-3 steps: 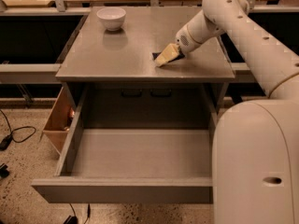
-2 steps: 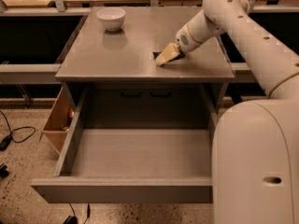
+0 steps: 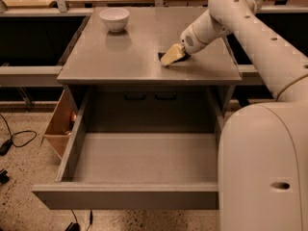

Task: Place rxbar blueberry into top drawer

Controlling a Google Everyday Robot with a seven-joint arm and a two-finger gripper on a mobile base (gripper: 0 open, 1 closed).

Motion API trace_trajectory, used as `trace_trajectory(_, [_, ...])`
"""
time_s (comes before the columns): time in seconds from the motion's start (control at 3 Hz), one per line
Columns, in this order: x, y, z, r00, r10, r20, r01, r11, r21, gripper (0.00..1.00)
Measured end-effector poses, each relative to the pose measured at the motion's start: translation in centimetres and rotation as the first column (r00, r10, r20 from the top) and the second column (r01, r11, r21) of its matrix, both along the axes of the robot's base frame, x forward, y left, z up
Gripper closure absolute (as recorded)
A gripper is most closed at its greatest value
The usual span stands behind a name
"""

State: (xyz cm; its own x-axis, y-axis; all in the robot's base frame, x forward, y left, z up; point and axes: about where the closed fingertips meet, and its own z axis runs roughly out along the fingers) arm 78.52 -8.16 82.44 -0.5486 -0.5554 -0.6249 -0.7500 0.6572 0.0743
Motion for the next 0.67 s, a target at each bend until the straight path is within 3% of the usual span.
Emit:
trace_trajectory(0.33, [0.0,0.0,0.8,1.0,0.0,0.0,0.0,1.0,0.0,1.0])
trace_trajectory(0.67, [-0.9,-0.3,2.7,0.9995,-0.006,0.032,0.007,0.999,-0.044,1.0])
